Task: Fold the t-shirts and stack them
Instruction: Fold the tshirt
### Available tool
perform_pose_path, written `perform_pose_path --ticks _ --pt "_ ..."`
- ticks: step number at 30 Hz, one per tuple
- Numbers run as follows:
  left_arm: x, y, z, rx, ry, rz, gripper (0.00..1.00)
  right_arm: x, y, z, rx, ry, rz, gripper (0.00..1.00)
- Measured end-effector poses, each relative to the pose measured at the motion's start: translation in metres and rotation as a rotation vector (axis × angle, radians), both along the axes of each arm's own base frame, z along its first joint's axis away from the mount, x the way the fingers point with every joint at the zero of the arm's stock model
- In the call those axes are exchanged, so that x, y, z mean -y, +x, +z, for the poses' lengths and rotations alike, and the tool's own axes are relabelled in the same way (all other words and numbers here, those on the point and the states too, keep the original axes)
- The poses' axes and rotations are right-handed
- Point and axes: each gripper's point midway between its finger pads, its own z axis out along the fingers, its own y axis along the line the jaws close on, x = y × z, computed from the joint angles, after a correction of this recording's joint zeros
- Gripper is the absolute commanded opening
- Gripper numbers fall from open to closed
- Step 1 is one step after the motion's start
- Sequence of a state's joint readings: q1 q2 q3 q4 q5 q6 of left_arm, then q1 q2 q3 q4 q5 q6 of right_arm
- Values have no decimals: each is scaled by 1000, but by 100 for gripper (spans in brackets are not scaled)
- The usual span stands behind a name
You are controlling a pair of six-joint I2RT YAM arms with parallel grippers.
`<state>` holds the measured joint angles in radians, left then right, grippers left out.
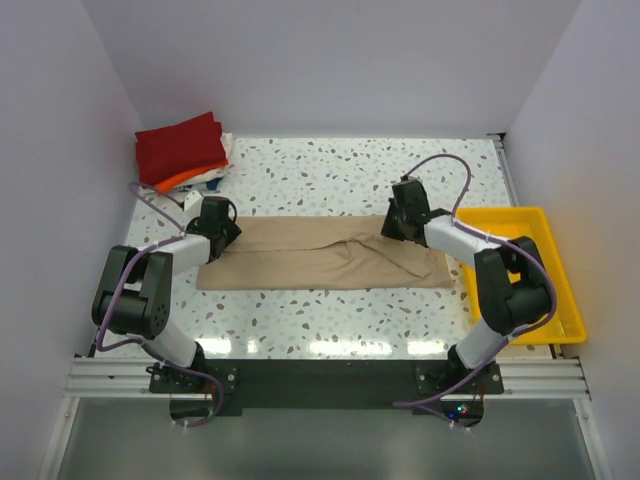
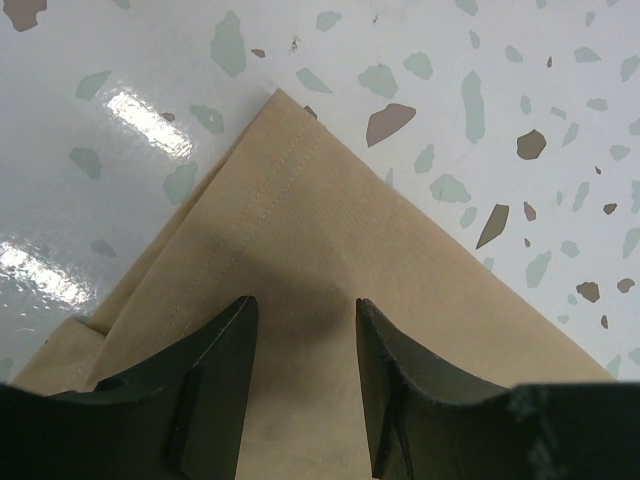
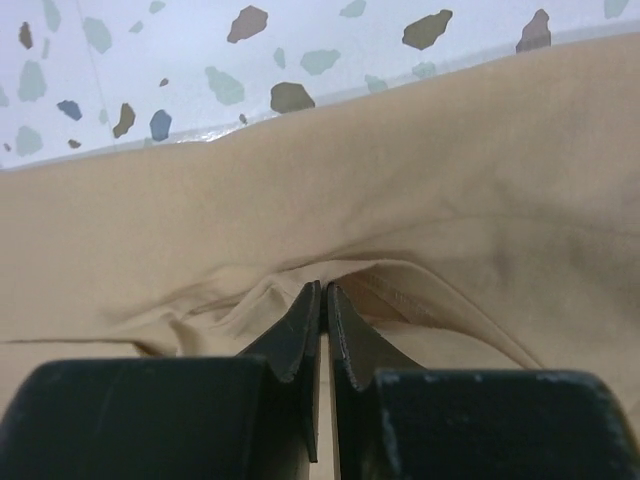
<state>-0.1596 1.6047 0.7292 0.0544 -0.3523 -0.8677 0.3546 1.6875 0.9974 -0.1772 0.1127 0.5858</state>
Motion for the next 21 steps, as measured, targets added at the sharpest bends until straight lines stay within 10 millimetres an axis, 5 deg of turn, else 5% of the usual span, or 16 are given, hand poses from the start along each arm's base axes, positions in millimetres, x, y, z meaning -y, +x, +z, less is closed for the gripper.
perform_pose_path --ticks 8,21 --pt "0 0 0 -1 0 0 48 -8 -26 30 68 71 35 4" --pt "0 0 0 0 0 -1 47 -57 -83 16 41 105 180 6"
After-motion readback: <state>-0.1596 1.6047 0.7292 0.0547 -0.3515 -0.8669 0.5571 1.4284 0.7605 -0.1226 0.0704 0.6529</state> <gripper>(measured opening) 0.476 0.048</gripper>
